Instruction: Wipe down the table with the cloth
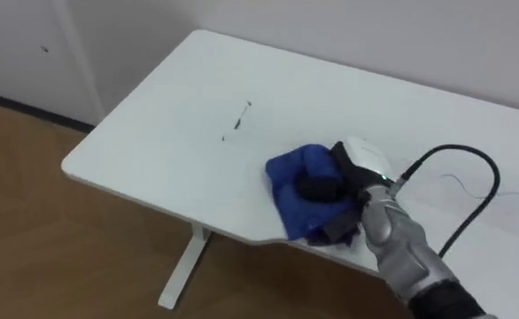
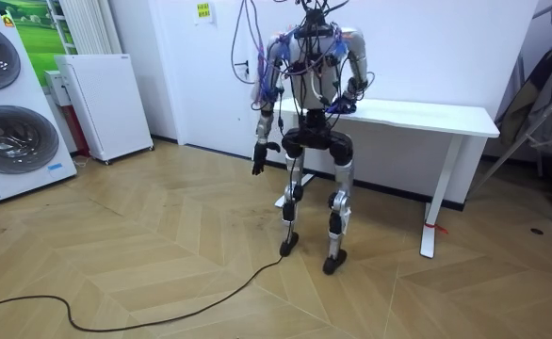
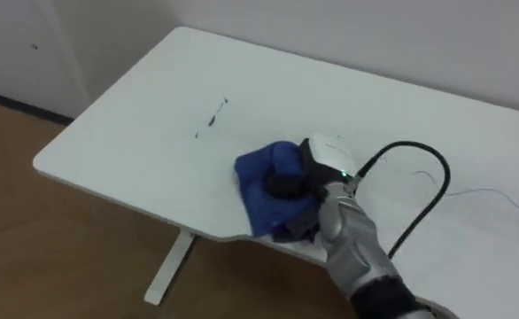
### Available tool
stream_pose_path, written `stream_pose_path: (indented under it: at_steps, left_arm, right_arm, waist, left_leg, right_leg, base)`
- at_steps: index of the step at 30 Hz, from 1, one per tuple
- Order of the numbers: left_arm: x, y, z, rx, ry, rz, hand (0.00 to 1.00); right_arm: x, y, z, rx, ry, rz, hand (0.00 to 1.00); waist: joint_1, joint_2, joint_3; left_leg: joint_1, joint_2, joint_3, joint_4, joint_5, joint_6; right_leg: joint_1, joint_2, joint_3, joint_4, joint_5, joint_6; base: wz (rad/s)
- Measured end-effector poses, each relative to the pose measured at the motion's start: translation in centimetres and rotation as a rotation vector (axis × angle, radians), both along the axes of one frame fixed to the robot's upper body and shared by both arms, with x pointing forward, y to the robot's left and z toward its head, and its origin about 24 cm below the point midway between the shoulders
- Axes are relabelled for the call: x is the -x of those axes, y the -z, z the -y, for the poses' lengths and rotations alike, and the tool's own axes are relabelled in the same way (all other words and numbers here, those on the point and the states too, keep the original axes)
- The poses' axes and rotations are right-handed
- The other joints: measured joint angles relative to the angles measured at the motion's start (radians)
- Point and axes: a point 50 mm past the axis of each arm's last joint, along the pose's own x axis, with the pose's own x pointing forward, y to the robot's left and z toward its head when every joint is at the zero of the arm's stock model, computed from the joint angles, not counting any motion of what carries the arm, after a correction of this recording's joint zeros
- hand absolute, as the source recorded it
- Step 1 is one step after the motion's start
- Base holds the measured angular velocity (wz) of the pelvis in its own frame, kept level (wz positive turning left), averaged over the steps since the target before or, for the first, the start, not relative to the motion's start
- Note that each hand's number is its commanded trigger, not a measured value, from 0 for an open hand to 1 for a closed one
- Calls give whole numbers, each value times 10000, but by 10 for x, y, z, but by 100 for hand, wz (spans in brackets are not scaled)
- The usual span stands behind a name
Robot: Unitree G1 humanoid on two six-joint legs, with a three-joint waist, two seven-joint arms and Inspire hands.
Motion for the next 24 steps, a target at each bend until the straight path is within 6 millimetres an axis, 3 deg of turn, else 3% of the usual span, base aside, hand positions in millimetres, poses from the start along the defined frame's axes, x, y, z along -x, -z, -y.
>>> stream_pose_path:
  at_steps: [1, 3, 5, 7, 9, 11, 13, 14, 16, 17, 18, 19, 20, 21, 22, 23, 24]
  left_arm:
    - [3, -1, -5, -101, -184, -38, 0]
    - [3, -5, -16, -330, -533, 112, 0]
    - [-1, -11, -31, -625, -574, 399, 0]
    - [-9, -21, -53, -1063, -511, 800, 0]
    - [-12, -30, -70, -1478, -393, 866, 0]
    - [-13, -40, -88, -1958, -291, 839, 0]
    - [-19, -54, -107, -2575, -28, 861, 0]
    - [-21, -56, -110, -2679, -14, 880, 0]
    - [-27, -60, -114, -2855, 50, 1042, 0]
    - [-28, -61, -115, -2902, 46, 1070, 0]
    - [-30, -59, -112, -2824, 77, 1149, 0]
    - [-34, -55, -105, -2616, 245, 1204, 0]
    - [-35, -53, -101, -2504, 265, 1245, 0]
    - [-39, -48, -92, -2233, 264, 1321, 0]
    - [-40, -42, -81, -1897, 244, 1354, 0]
    - [-42, -39, -76, -1749, 294, 1369, 0]
    - [-43, -35, -68, -1543, 458, 1312, 0]
  right_arm:
    - [-1, 2, 6, -261, 283, -9, 100]
    - [0, 6, 16, -573, 761, 53, 100]
    - [4, 10, 33, -482, 1397, -31, 100]
    - [13, 18, 66, -83, 2288, -632, 100]
    - [22, 21, 93, 305, 3048, -932, 100]
    - [35, 25, 118, 493, 4127, -1213, 100]
    - [55, 29, 143, 392, 5340, -1391, 100]
    - [60, 29, 149, 487, 5510, -1431, 100]
    - [73, 30, 162, 805, 5897, -1491, 100]
    - [72, 29, 163, 830, 5892, -1414, 100]
    - [69, 23, 165, 996, 5793, -1188, 100]
    - [66, 18, 167, 1208, 5695, -943, 100]
    - [65, 15, 168, 1249, 5673, -843, 100]
    - [63, 12, 168, 1420, 5648, -740, 100]
    - [61, 9, 166, 1549, 5567, -629, 100]
    - [60, 8, 165, 1570, 5494, -589, 100]
    - [54, 6, 159, 1588, 5230, -448, 100]
  waist:
    - [20, -46, 17]
    - [88, -38, 11]
    - [275, -94, -26]
    - [306, -230, -173]
    - [344, -267, -185]
    - [32, -321, -220]
    - [-766, -601, -315]
    - [-916, -631, -307]
    - [-1039, -659, -288]
    - [-1181, -706, -268]
    - [-1309, -545, -288]
    - [-1495, -274, -289]
    - [-1540, -260, -281]
    - [-1614, -295, -288]
    - [-1729, -277, -297]
    - [-1741, -243, -302]
    - [-1687, -168, -229]
  left_leg:
    - [-15, 18, 262, 92, -40, 69]
    - [-39, 194, 661, 157, -207, 296]
    - [-174, 414, 1148, 234, -317, 319]
    - [-213, 756, 1313, 434, -443, 199]
    - [-328, 1120, 1267, 725, -565, -1]
    - [-678, 1519, 981, 1137, -674, -220]
    - [-1235, 1758, 330, 1510, -664, -568]
    - [-1288, 1827, 230, 1578, -664, -689]
    - [-1187, 2335, 215, 1644, -633, -1336]
    - [-1178, 2440, 197, 1634, -598, -1527]
    - [-1186, 2817, 186, 1542, -478, -1953]
    - [-1147, 3319, 69, 1169, -157, -2299]
    - [-1052, 3439, 89, 923, 42, -2284]
    - [-867, 3491, 85, 455, 431, -1890]
    - [-817, 3442, 109, 224, 719, -1796]
    - [-772, 3412, 192, 202, 782, -1809]
    - [-635, 3403, 501, 212, 811, -1837]
  right_leg:
    - [-96, -177, -17, 71, 26, 40]
    - [-139, -254, -201, -106, 90, 166]
    - [-331, -727, -646, 701, 5, 254]
    - [-235, -1729, -932, 1091, -28, 386]
    - [-170, -1982, -519, 687, 130, 558]
    - [-14, -2056, -482, -126, 431, 602]
    - [259, -2049, -855, -1282, 1082, 627]
    - [350, -1998, -881, -1486, 1239, 627]
    - [276, -1580, -843, -1676, 1569, 601]
    - [165, -1433, -893, -1533, 1541, 734]
    - [-47, -1154, -1132, -973, 880, 1268]
    - [-423, -766, -1401, -269, 451, 852]
    - [-604, -697, -1467, -37, 221, 701]
    - [-897, -627, -1512, 461, -172, 420]
    - [-1046, -527, -1595, 668, -405, 197]
    - [-1084, -457, -1590, 711, -503, 121]
    - [-1080, -177, -1502, 732, -633, -35]
  base:
    - [-31]
    - [-57]
    - [-48]
    - [-15]
    - [-14]
    - [18]
    - [61]
    - [36]
    - [-14]
    - [-29]
    - [-19]
    - [-19]
    - [-10]
    - [0]
    - [3]
    - [0]
    - [-17]
